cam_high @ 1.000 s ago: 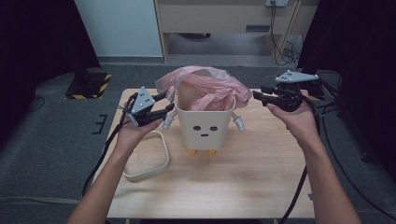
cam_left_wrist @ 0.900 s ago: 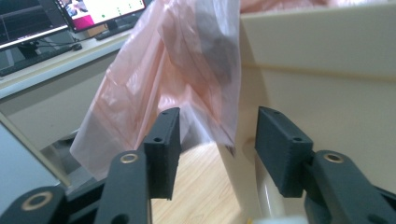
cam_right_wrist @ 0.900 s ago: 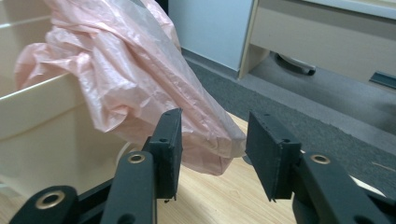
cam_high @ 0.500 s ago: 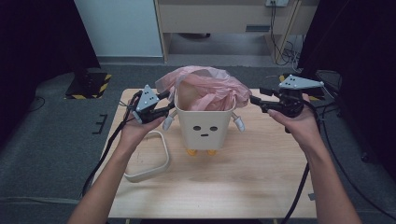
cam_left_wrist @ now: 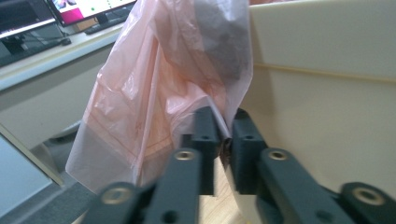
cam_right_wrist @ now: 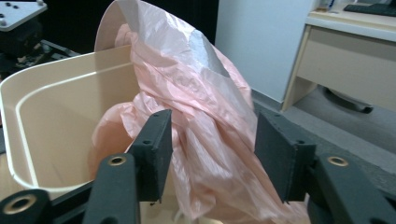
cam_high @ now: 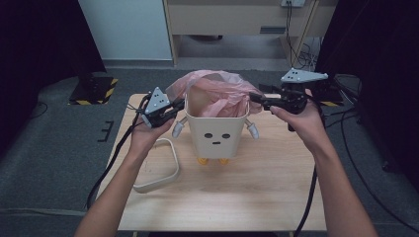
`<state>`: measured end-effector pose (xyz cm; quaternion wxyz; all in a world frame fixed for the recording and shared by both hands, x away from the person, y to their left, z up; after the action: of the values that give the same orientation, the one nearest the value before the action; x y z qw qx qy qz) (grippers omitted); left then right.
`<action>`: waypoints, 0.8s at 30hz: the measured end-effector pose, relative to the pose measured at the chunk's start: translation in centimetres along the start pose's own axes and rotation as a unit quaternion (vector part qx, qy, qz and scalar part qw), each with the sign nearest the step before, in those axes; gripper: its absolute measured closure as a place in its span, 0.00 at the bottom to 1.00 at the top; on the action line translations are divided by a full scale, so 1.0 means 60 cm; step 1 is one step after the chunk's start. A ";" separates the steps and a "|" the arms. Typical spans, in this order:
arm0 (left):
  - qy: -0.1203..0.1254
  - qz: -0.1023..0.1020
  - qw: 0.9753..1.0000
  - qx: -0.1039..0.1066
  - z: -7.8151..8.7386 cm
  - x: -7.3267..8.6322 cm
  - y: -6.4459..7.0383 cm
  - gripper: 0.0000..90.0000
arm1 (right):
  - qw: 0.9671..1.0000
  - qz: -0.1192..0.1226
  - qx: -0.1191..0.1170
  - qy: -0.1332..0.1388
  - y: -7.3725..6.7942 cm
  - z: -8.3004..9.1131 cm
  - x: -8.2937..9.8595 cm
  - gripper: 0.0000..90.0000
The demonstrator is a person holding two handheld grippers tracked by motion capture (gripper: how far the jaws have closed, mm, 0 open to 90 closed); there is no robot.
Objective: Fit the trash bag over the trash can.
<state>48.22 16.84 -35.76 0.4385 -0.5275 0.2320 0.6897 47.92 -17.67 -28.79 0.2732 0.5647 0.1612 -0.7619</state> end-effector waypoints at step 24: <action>0.010 0.044 0.999 -0.013 0.061 0.018 -0.012 1.00 | 0.999 0.032 -0.014 -0.023 -0.027 -0.010 -0.032 1.00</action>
<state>46.85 20.42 -35.42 0.3982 -0.5293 0.2502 0.7061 47.82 -15.56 -27.25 0.3090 0.5481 0.1471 -0.7632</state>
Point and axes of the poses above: each handheld gripper's, and its own axes: z roughly backward along the jaws, x roughly out of its underside, y roughly to its right, the point moved 3 cm from there along -z, roughly forward along the jaws, and after that the axes turned 13 degrees about x, right-handed, at the moved point
